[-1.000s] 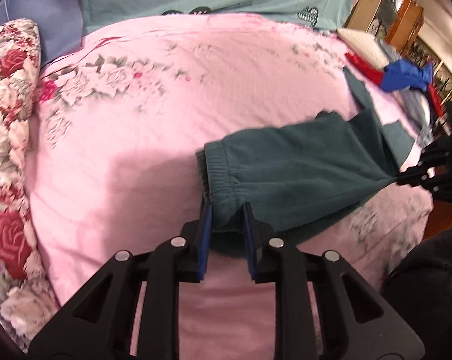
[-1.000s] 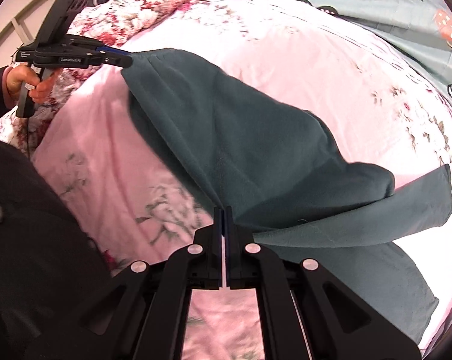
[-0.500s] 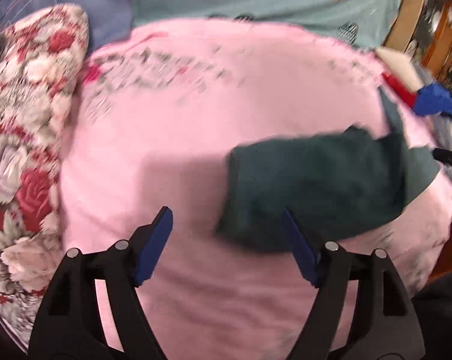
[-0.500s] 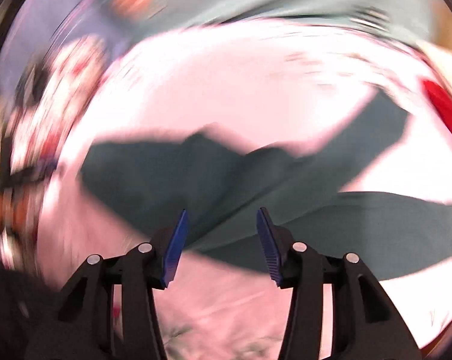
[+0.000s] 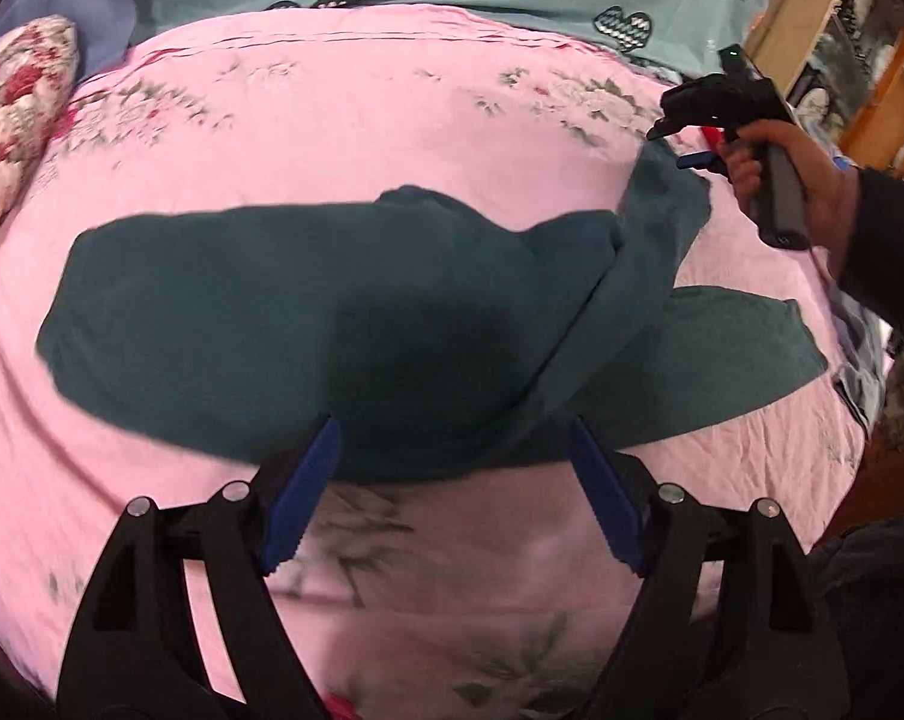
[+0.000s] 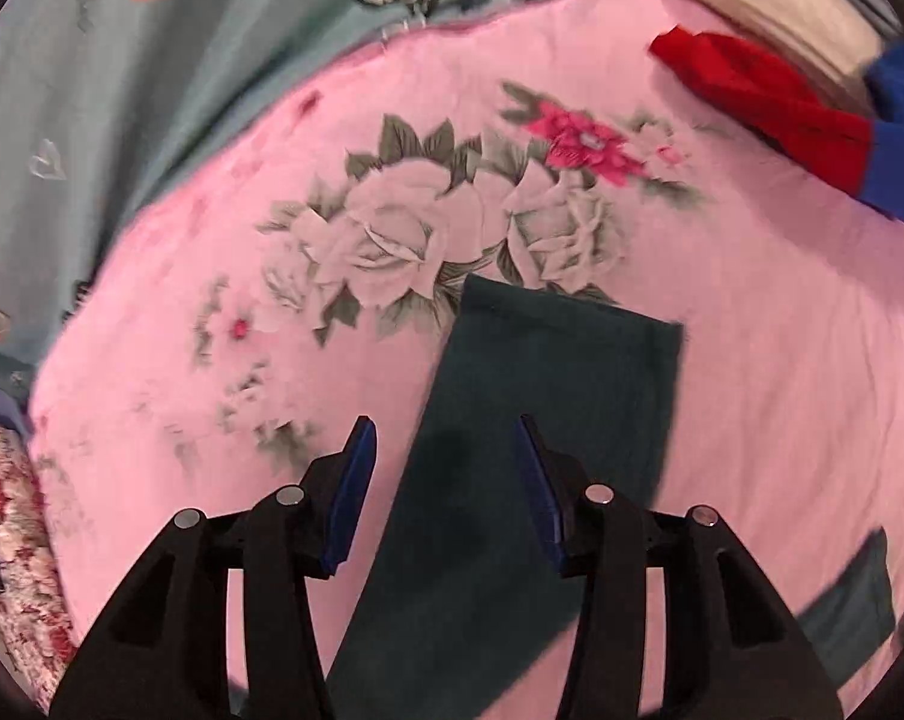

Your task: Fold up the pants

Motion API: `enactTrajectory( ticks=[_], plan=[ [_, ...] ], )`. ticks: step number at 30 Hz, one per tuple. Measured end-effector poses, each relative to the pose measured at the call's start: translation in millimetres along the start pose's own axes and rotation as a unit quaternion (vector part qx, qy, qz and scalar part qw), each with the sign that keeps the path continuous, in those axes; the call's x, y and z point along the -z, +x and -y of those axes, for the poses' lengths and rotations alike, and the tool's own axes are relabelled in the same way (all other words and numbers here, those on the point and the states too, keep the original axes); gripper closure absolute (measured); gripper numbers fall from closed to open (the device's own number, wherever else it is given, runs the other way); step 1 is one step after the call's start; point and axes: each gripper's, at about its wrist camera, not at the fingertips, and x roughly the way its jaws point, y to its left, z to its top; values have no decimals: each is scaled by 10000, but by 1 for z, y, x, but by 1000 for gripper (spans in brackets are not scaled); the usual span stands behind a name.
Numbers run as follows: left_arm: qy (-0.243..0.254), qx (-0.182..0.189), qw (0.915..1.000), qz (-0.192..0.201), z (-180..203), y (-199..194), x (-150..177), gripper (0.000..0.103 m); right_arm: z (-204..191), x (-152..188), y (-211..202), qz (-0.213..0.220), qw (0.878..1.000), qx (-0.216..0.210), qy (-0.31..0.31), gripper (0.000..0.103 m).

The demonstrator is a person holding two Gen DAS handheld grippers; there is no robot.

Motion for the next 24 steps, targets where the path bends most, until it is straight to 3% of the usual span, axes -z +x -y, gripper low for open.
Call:
enactTrajectory(
  ticks=[3, 5, 6, 9, 12, 13, 17, 21, 24],
  plan=[
    [-331, -256, 9991, -50, 9, -10, 12, 21, -11, 4, 16, -4, 9980, 481, -414, 56],
    [-499, -380, 9980, 11, 11, -18, 14, 19, -10, 10, 13, 89, 9965, 589, -583, 75],
    [-563, -425, 9975, 35, 11, -20, 12, 19, -4, 11, 12, 61, 9973, 463, -570, 99],
    [-627, -428, 9971, 101, 9, -22, 3, 19, 23, 12, -6, -83, 9994, -243, -241, 100],
    [-524, -359, 9979, 148, 13, -19, -12, 19, 51, 19, -64, 186, 9902, -1387, -10, 100],
    [-477, -327, 9982, 150, 14, -17, -16, 19, 65, 24, -91, 355, 9820, -1854, 73, 100],
    [-61, -132, 9999, 75, 28, -9, -33, 19, 127, 59, -179, 1099, 9470, -2981, 469, 100],
    [300, 32, 9995, -3, 43, -1, -45, 19, 199, 109, -199, 1400, 9335, -3099, 1139, 100],
    [476, 145, 9987, -108, 54, 6, -49, 19, 256, 163, -163, 1038, 9414, -2654, 1804, 100]
  ],
)
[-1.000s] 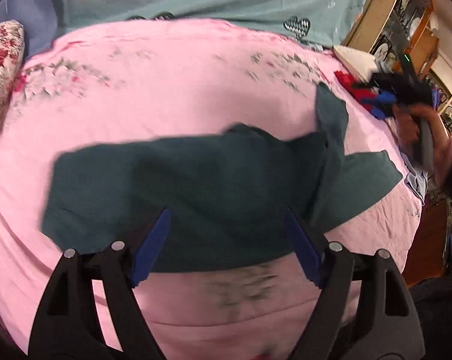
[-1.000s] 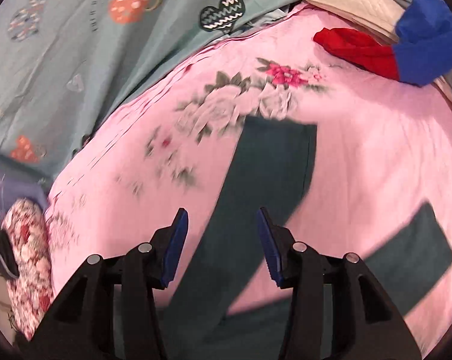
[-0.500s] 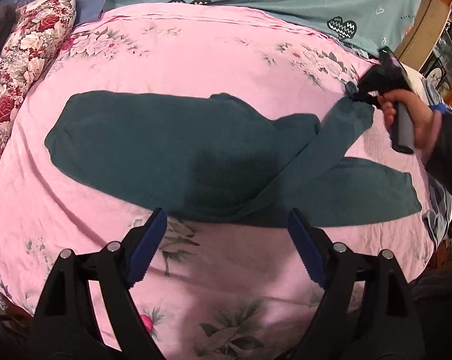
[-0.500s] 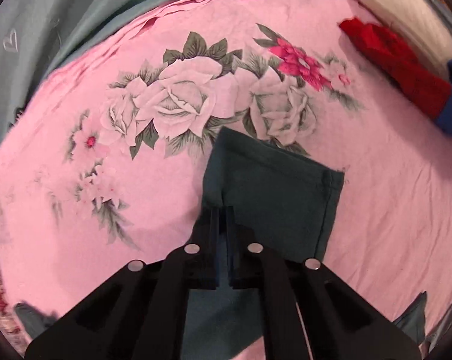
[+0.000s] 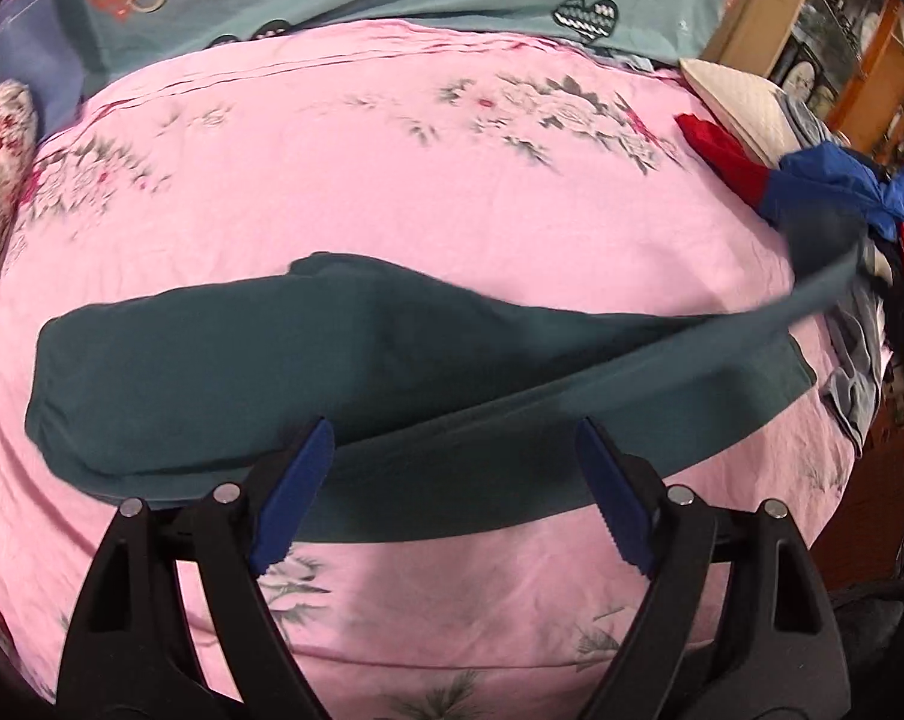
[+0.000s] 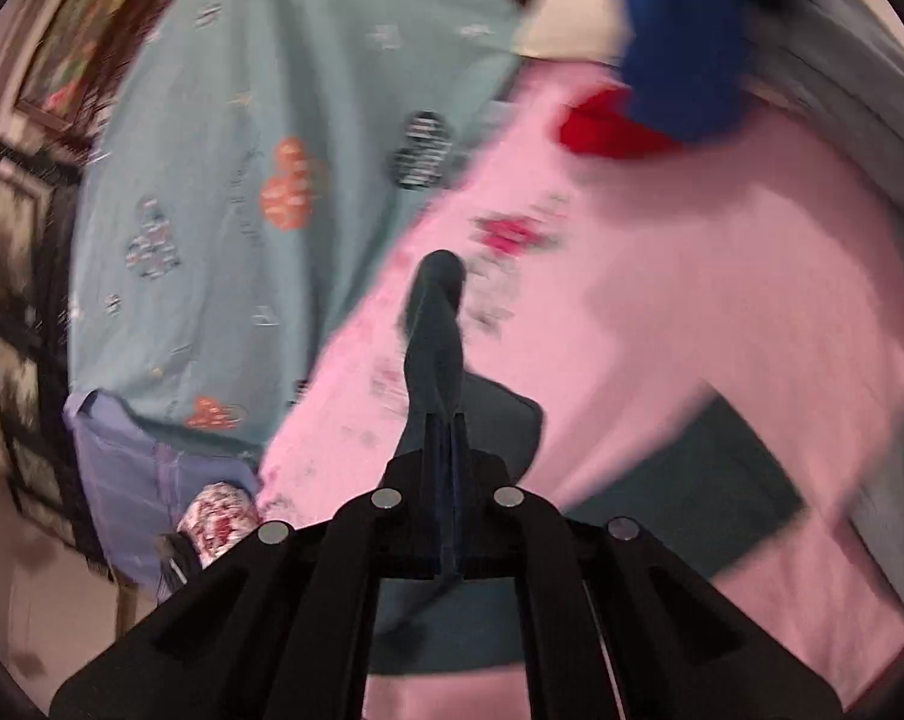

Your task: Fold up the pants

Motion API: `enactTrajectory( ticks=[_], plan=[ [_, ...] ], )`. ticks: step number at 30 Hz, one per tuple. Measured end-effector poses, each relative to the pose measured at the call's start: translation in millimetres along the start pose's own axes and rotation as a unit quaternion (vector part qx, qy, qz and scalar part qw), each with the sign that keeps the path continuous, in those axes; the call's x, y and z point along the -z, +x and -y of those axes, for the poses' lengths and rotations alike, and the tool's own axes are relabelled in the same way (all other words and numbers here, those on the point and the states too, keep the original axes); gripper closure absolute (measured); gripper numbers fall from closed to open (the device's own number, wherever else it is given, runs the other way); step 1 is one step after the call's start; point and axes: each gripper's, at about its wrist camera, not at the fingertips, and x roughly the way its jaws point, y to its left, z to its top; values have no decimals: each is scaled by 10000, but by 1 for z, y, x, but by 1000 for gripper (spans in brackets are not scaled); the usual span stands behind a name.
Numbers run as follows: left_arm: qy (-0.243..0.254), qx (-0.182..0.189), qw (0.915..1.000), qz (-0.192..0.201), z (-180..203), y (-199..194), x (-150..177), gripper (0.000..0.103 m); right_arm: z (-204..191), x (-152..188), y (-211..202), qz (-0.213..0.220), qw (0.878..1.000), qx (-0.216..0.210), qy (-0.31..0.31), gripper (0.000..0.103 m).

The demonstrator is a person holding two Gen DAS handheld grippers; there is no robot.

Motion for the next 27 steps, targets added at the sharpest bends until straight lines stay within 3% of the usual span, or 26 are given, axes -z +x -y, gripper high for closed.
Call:
enactTrajectory(
  ticks=[1, 2, 3, 5, 6, 7, 12, 14, 15, 17, 18, 19, 20, 21, 24, 27],
  plan=[
    [39, 55, 10000, -44, 3, 3, -1, 19, 33, 14, 3, -130, 9978, 584, 276, 100],
    [115, 124, 9998, -106, 8, 6, -2, 19, 55, 24, 3, -259, 9946, 852, 530, 97],
    [224, 146, 9995, -147, 12, 7, -3, 19, 78, 35, 0, -443, 9897, 989, 936, 97],
    [436, 103, 9989, -134, 19, 7, -4, 19, 87, 44, -11, -464, 9883, 895, 1145, 96],
    [500, 94, 9986, -122, 22, 8, -4, 18, 82, 45, -18, -360, 9900, 860, 1057, 86],
    [539, 78, 9984, -149, 24, 9, -5, 17, 71, 44, -26, -190, 9918, 967, 815, 74],
    [591, 9, 9978, -306, 28, 15, -3, 17, 18, 13, -11, 92, 9882, 1396, -624, 72],
    [630, -29, 9976, -290, 29, 13, 0, 17, -2, -2, 20, -57, 9731, 1693, -1565, 70],
    [638, -55, 9975, -282, 29, 12, 1, 16, 2, -6, 24, -176, 9653, 1818, -1866, 62],
    [616, -125, 9976, -284, 28, 10, 3, 16, 3, -9, 62, -652, 9351, 2283, -2630, 61],
    [579, -151, 9978, -293, 27, 10, 4, 16, 8, -8, 73, -900, 9216, 2395, -2920, 63],
    [539, -172, 9979, -304, 25, 9, 5, 16, 11, -4, 85, -1161, 9083, 2376, -3242, 92],
    [516, -195, 9980, -306, 23, 9, 6, 16, 8, -2, 90, -1267, 8999, 2395, -3416, 103],
    [490, -236, 9981, -295, 22, 7, 6, 16, 6, -2, 88, -1240, 8954, 2391, -3545, 103],
    [377, -341, 9984, -232, 16, 3, 8, 16, -14, -9, 59, -639, 9095, 2022, -3576, 103],
    [207, -382, 9987, -274, 11, 3, 9, 15, -12, -14, 45, -150, 9183, 2020, -3401, 103]
  ],
)
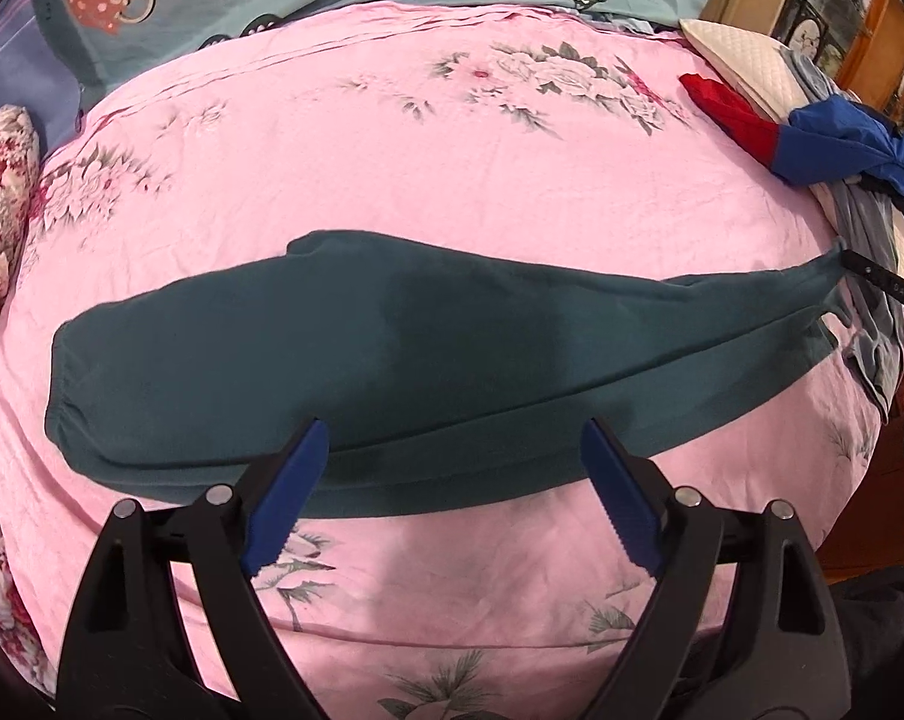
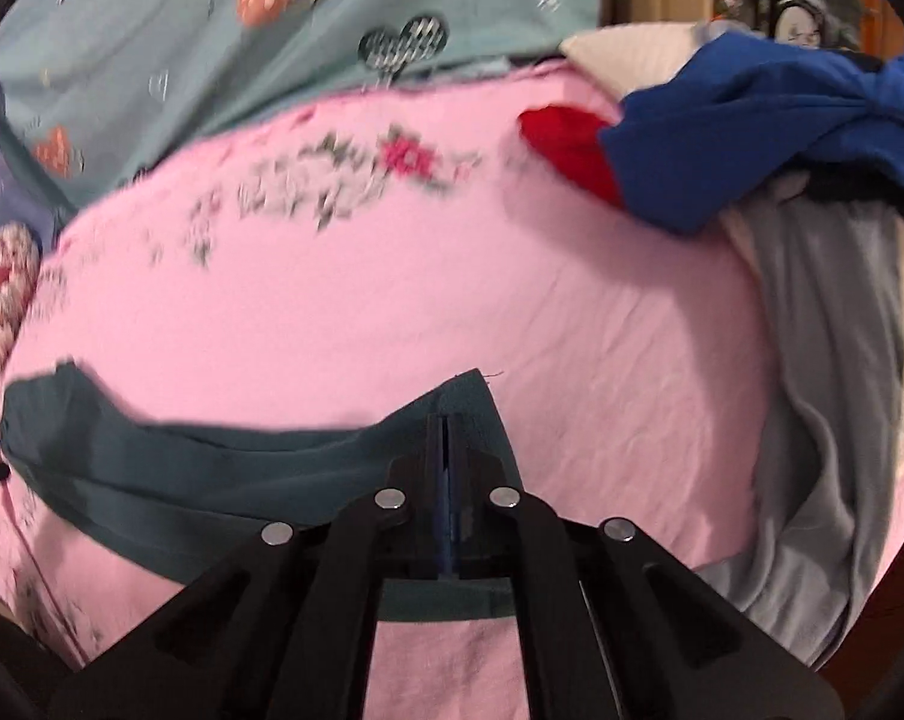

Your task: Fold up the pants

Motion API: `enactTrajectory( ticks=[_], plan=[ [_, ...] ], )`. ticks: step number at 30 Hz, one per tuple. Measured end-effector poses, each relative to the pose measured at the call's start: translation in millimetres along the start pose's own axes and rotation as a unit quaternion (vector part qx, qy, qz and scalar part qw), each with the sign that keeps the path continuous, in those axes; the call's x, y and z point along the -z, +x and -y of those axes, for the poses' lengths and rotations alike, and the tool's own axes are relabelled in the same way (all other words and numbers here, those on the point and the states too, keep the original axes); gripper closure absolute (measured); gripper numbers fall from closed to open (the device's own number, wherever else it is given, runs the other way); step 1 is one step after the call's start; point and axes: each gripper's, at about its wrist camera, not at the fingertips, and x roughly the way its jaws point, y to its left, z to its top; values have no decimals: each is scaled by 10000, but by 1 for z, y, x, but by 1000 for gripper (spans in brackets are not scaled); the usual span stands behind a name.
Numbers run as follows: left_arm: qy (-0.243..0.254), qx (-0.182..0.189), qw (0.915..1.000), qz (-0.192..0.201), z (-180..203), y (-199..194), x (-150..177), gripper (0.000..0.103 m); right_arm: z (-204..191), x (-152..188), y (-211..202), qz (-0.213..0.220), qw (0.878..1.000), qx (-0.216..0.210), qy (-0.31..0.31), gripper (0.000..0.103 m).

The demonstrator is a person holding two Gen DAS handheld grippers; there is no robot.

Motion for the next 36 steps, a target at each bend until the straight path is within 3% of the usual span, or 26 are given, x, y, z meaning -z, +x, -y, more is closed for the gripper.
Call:
enactTrajectory(
  ticks=[4, 5, 7, 10, 13, 16, 19, 21, 22, 25, 28, 31, 34, 36],
  plan=[
    [-38, 23, 9999, -114, 2, 6, -2, 15, 15, 22, 40, -790, 9954, 538, 37, 95],
    [15, 16, 9999, -106, 3, 6, -3, 15, 21, 24, 38, -772, 9954, 527, 194, 95],
    [83, -40, 9999, -49, 6, 6, -4, 15, 29, 24, 14, -424, 9973, 182, 567, 94],
    [82, -109, 9998, -124, 5, 16, -6, 14, 18, 24, -6, -144, 9978, -311, 574, 92],
    [50, -275, 9995, -176, 1, 28, -8, 14, -8, 36, 15, -524, 9957, -732, 222, 92],
    [120, -399, 9984, -378, -2, 48, -5, 14, -18, 59, 45, -1234, 9913, -443, -104, 92],
    [254, -331, 9958, -815, -2, 64, 8, 14, -25, 54, 34, -1273, 9908, -444, -125, 92],
    [478, -238, 9933, -1024, 2, 70, 22, 13, -40, 42, 23, -1008, 9914, -799, -242, 92],
    [602, -258, 9934, -938, 4, 67, 27, 13, -54, 32, 19, -916, 9901, -993, -383, 91],
    [676, -265, 9940, -819, 2, 57, 28, 13, -105, 11, 22, -877, 9765, -1775, -852, 91],
    [566, -231, 9975, -346, -6, 37, 23, 13, -157, 0, 35, -979, 9567, -2337, -1434, 91],
    [397, -461, 9979, -242, -18, 36, 22, 13, -194, 11, 60, -1555, 9376, -2436, -1935, 91],
    [278, -618, 9968, -434, -30, 42, 28, 13, -210, 33, 80, -2342, 9117, -2160, -2595, 91],
    [170, -637, 9972, -363, -37, 36, 31, 13, -216, 32, 76, -2329, 9039, -2248, -2795, 91]
  ],
)
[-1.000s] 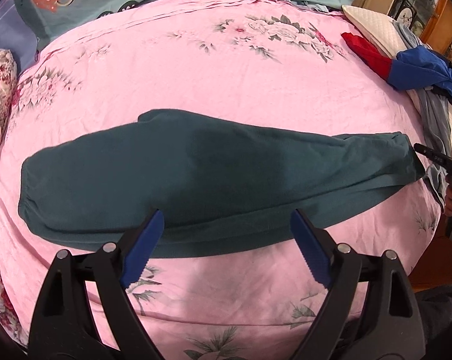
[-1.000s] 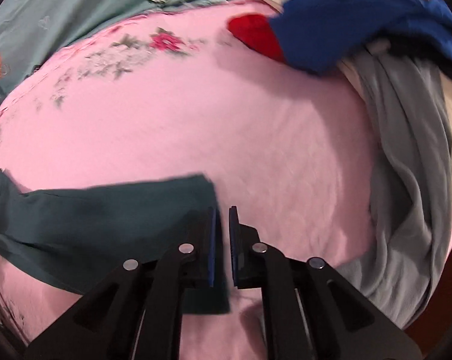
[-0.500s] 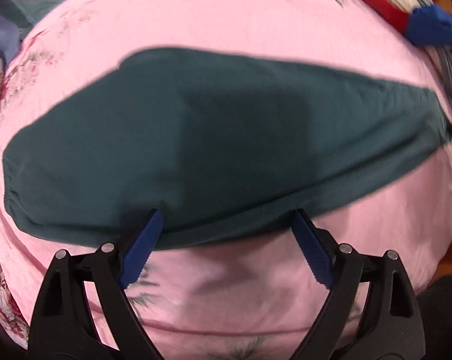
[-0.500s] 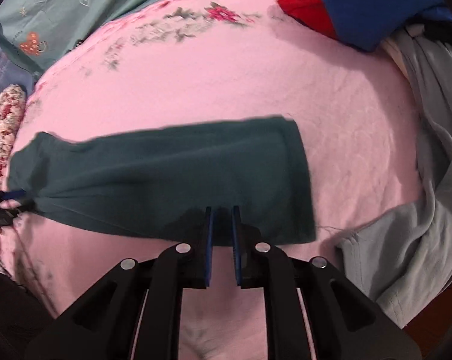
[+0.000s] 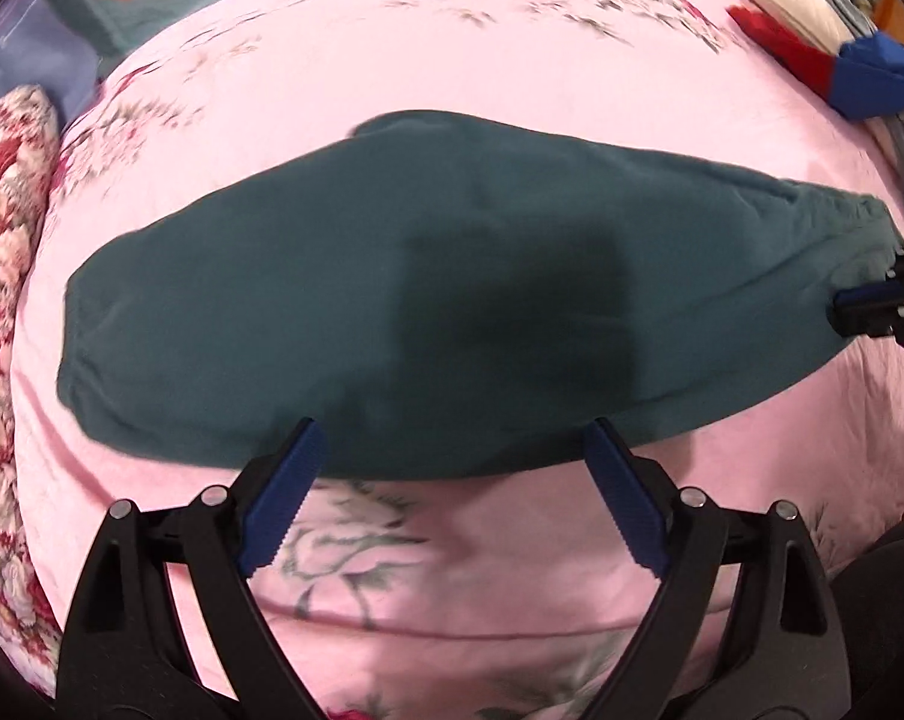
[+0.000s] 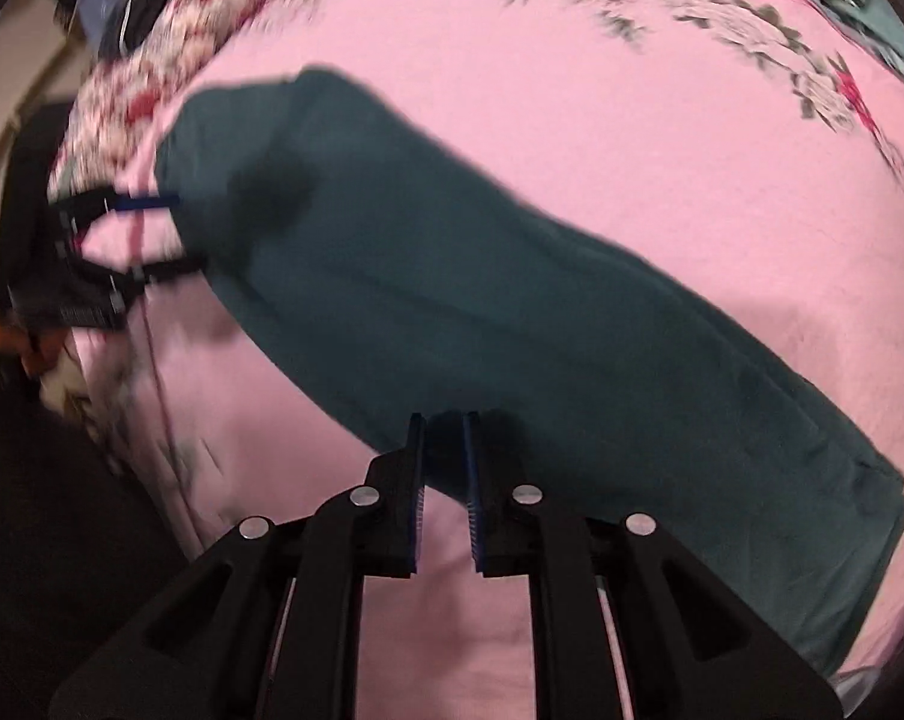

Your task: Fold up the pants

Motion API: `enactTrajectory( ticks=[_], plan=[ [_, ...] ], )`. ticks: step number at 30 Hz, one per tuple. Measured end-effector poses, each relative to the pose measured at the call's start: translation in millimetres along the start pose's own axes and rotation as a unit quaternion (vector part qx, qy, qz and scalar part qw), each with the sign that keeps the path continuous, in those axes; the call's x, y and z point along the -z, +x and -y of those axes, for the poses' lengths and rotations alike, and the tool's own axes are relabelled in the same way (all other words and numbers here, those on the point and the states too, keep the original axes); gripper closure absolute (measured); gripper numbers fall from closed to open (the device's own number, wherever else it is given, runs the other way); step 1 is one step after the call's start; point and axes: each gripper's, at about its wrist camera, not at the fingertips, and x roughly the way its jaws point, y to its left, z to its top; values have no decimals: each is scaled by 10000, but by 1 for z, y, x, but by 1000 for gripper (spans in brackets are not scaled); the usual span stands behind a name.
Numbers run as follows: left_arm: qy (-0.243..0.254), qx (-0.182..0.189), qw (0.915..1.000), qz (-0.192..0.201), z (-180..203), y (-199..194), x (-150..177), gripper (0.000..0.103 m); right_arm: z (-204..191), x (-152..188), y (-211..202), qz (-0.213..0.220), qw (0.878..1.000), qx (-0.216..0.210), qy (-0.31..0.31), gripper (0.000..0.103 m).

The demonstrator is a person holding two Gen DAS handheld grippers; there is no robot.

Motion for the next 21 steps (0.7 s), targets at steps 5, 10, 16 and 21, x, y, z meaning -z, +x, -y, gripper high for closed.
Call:
enactTrajectory(
  ticks=[5, 10, 16, 21],
  plan=[
    [-513, -152, 9981, 304, -37, -9, -5, 12, -3, -77, -18, 856, 9908, -1001, 319, 72],
    [-1155, -358, 9925, 189, -85, 13, -18, 12, -17, -171, 12, 1004, 9772, -1814, 453, 63],
    [-1702, -358, 9847, -78, -120, 34, -9, 12, -34, -240, 81, 214, 9823, -1860, 102, 63],
    [-1758, -268, 9839, -191, -123, 44, -4, 10, -48, -239, 115, -942, 9650, -2427, -326, 63]
  ],
)
